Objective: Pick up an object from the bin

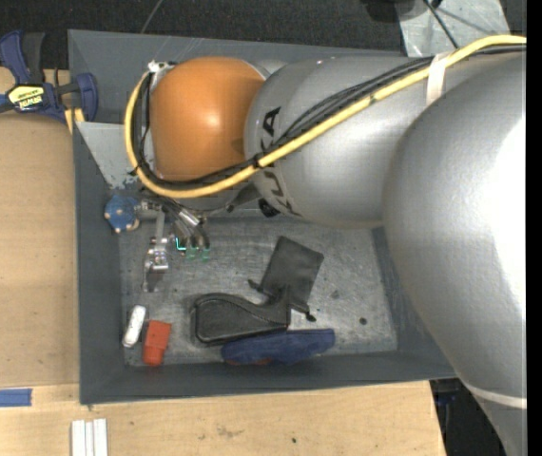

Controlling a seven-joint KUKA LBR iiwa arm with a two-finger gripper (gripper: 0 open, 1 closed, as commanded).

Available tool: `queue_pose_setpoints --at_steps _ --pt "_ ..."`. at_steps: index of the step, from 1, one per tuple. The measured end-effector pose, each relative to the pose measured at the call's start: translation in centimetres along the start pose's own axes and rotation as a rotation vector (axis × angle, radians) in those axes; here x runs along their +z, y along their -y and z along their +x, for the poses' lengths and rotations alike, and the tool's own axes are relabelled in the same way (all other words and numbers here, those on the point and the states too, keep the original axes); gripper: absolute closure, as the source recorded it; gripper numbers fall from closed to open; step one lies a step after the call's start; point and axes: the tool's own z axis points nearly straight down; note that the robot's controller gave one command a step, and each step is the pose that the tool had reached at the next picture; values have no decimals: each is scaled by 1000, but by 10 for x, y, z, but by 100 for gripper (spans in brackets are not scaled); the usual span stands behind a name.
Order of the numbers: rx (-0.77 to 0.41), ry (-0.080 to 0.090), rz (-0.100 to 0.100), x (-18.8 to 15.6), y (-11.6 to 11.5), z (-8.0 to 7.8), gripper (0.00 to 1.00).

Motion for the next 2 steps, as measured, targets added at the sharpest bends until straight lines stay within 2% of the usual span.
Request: queue_pose_setpoints --at_steps 1,2 --pt "9 9 -3 -70 12 50 0" --pt "-165 0 2 31 10 80 0"
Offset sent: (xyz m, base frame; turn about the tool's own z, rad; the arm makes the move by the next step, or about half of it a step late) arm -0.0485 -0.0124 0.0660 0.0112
